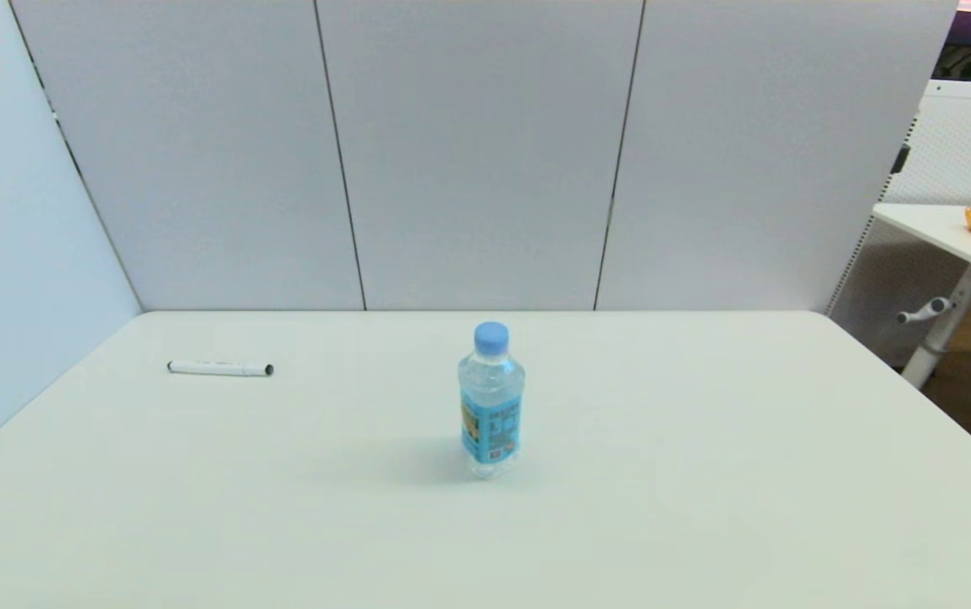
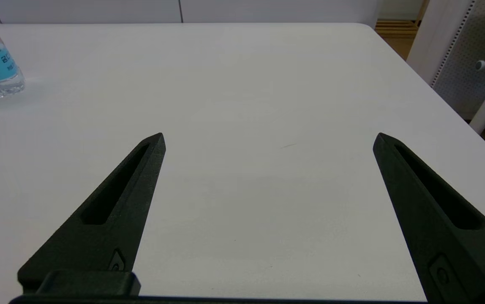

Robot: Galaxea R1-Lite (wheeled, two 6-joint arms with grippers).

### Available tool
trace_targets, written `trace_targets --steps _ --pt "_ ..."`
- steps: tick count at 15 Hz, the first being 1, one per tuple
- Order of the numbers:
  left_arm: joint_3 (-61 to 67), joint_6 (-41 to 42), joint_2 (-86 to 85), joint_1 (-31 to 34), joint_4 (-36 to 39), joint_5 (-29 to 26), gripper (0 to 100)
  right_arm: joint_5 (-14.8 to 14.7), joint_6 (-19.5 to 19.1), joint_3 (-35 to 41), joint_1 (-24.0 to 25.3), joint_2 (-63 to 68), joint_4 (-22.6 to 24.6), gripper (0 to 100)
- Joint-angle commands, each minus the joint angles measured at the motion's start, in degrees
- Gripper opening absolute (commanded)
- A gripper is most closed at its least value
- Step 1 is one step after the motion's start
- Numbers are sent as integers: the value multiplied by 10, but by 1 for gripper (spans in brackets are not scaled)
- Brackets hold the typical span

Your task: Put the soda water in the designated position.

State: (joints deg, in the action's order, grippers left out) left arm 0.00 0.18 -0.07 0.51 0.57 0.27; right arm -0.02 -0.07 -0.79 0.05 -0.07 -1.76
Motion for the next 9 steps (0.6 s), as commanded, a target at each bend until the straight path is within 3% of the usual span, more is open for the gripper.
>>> trace_targets --steps 1,4,9 --pt "0 -2 11 0 -3 0 100 0 1 0 0 1 0 100" --pt "-35 9 99 0 -3 -4 100 0 1 0 0 1 0 100" --pt "-203 68 262 -20 -1 -12 100 0 1 0 0 1 0 100"
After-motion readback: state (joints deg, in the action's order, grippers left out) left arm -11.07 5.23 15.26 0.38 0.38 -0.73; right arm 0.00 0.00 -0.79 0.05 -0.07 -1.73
